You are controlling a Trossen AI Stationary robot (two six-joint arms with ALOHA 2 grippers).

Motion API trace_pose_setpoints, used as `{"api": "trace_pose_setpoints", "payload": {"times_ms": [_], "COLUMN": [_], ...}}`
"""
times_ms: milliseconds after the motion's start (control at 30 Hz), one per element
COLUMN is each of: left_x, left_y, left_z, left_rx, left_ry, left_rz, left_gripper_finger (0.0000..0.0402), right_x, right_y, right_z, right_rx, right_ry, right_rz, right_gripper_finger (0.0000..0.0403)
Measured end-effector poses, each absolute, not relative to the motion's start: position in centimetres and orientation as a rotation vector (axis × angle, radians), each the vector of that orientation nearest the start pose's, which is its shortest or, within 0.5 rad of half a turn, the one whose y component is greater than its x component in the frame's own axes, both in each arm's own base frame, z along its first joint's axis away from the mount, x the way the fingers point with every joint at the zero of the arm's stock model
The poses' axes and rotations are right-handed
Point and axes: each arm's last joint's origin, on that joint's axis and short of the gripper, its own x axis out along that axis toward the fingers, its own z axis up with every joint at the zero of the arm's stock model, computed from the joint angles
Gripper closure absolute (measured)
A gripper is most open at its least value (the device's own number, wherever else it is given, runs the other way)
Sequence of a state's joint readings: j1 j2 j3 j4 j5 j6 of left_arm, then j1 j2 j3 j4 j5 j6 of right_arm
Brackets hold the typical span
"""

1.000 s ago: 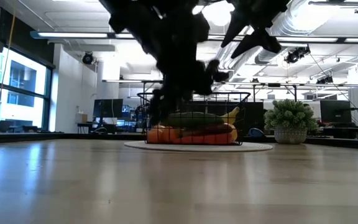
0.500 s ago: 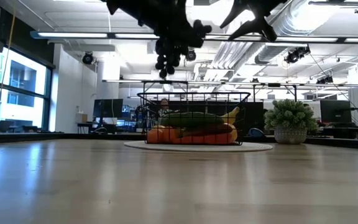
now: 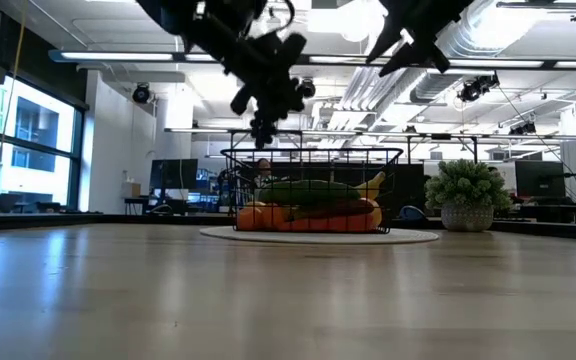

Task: Build produce basket
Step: Put the grapes into mesh basket

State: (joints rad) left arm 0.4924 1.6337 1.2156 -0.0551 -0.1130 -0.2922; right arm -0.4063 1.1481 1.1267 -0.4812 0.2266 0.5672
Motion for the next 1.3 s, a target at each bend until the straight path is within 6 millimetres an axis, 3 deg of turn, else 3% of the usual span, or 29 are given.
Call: {"api": "trace_pose_setpoints", "payload": {"times_ms": [233,500,900,1300], "left_x": [33.0,32.6,32.1,32.1], "left_y": [19.5,21.4,22.4,22.3], "left_z": [24.5,22.6,22.1,22.1], "left_rx": [-0.529,-0.643,-0.703,-0.713], "left_ry": [0.427,0.406,0.399,0.418], "left_rz": [0.779,0.927,0.953,0.893], "left_gripper_finger": [0.0387,0.0385,0.0337,0.0238], "right_x": [20.6,19.5,18.8,18.4], "right_y": [-12.6,-14.4,-15.2,-15.3], "right_z": [35.3,35.3,35.3,34.8], "right_rx": [0.460,0.387,0.332,0.319], "right_ry": [0.334,0.365,0.394,0.465], "right_rz": [-0.885,-0.944,-0.964,-0.973], "right_gripper_finger": [0.0240,0.0240,0.0240,0.0240]}}
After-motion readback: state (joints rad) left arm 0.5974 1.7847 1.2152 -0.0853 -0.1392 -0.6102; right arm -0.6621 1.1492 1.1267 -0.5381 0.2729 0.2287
